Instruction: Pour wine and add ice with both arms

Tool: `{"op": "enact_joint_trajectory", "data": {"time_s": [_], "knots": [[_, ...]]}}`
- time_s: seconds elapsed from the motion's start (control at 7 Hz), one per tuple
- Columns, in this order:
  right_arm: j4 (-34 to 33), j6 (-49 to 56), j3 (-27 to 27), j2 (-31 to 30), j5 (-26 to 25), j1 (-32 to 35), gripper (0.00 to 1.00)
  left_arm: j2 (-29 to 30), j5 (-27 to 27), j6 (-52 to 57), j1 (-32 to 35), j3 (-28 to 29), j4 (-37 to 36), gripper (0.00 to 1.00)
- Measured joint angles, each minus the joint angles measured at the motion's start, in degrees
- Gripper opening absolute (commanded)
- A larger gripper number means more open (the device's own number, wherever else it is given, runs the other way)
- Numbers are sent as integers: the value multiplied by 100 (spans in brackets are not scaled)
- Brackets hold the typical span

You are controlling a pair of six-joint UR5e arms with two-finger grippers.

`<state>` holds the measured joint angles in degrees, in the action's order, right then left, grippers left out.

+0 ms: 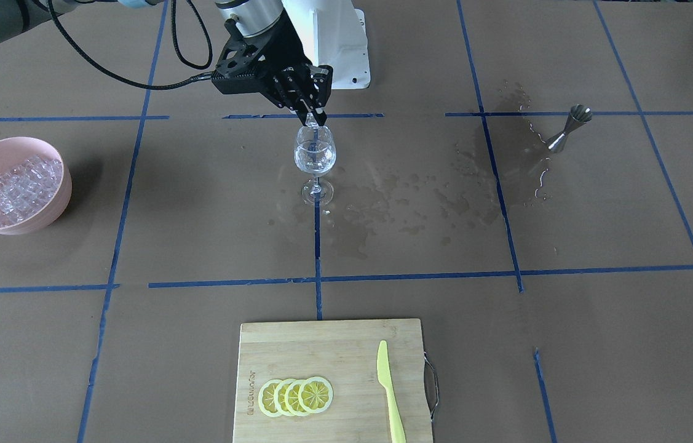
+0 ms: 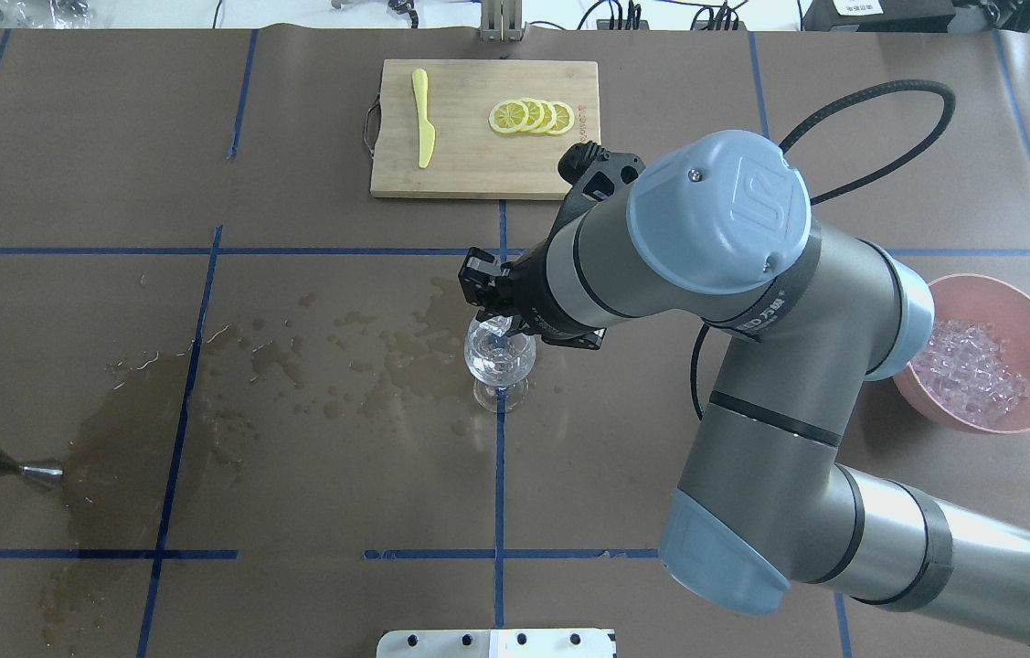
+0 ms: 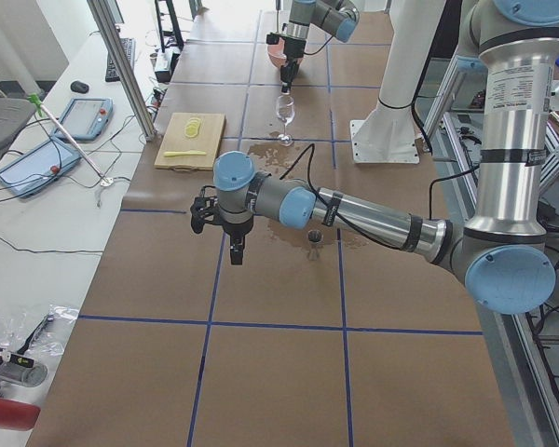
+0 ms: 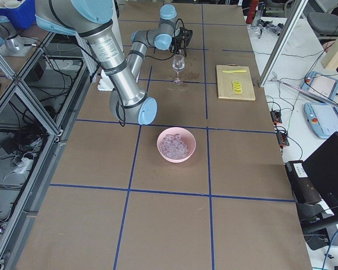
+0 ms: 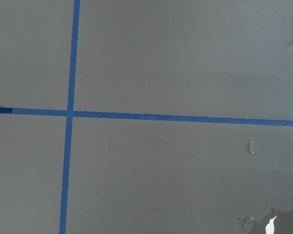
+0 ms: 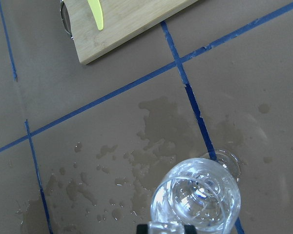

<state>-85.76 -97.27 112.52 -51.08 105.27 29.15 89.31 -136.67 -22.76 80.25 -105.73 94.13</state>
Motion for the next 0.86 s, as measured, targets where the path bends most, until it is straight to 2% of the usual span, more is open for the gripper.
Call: {"op": "enact_joint_trajectory", "data": {"time_s": [0.43,0.71,0.86], "knots": [[4,41,-14,-88,-9,34,100,-5,17,46,13,12,0,100],[43,525,178,-705,334,484,100,-132,74,1075,98,161,-7,100],[53,1153,247,-1146,724,956,100,-164,139,1773,316,367,-22,100]]}}
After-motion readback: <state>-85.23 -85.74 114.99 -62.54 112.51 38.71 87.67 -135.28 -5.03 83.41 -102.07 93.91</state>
